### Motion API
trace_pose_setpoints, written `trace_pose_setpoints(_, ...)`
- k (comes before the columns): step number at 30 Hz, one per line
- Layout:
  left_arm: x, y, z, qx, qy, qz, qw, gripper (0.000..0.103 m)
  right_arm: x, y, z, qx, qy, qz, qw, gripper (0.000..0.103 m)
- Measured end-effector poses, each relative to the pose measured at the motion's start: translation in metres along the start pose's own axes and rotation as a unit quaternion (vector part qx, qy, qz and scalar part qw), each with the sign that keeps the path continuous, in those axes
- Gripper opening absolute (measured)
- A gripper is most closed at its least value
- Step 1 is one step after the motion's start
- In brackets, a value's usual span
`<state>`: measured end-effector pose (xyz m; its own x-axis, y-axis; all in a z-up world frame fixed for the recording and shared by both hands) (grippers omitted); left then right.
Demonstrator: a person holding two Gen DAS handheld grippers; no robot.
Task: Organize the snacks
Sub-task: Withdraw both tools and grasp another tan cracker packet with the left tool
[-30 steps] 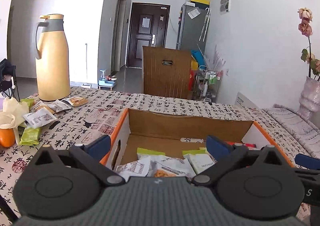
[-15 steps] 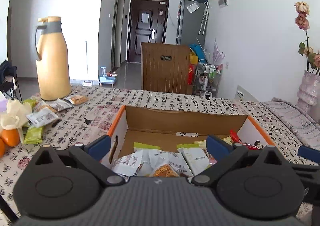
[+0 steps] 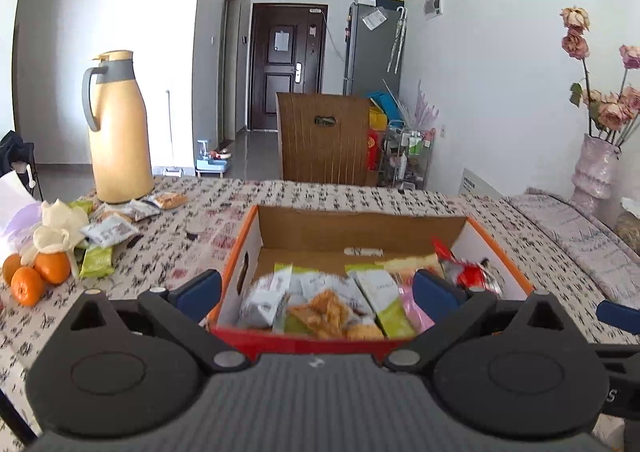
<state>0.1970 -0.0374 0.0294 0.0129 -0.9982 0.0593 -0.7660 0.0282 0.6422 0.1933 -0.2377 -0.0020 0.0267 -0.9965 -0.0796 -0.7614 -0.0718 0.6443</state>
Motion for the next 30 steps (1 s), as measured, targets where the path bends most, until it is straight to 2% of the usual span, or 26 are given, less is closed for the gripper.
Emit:
trace_pose_setpoints(6, -0.004, 0.012, 0.035, -0.020, 0.005, 0.006, 0.9998, 0.103, 0.006, 0.012, 0.037, -0.025, -0.002, -0.009, 1.000, 0.103)
trace_pose_setpoints(10, -0.006, 0.010, 0.064, -0.051, 0.006, 0.008, 0.9987, 0.103, 0.011, 0.014, 0.063, -0.047, -0.006, -0.014, 0.999, 0.103)
trace_pose_setpoints(17, -0.005, 0.011, 0.108, -0.089, -0.015, 0.006, 0.9959, 0.103, 0.022, 0.020, 0.102, -0.081, -0.012, -0.018, 0.996, 0.103)
trace_pose_setpoints(22, 0.000, 0.013, 0.130, -0.115, -0.022, 0.016, 0.9930, 0.103, 0.026, 0.027, 0.120, -0.090, -0.011, -0.014, 0.996, 0.103)
trace_pose_setpoints(30, 0.009, 0.023, 0.153, -0.119, -0.049, 0.021, 0.9914, 0.103, 0.029, 0.033, 0.133, -0.095, -0.007, -0.012, 0.995, 0.103)
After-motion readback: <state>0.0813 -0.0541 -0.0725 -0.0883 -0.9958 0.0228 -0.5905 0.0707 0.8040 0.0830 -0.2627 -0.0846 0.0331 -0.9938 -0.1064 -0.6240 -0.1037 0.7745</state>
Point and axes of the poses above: each gripper's, at about its wrist camera, not at the fingertips, and y roughly against the way its jaws point, x to its right, z to its underside, the point moved 7 cm from there along -y, roughly the way its jaws point, and after that the axes turned 14 degrees about -x, right-handed, at the moved point
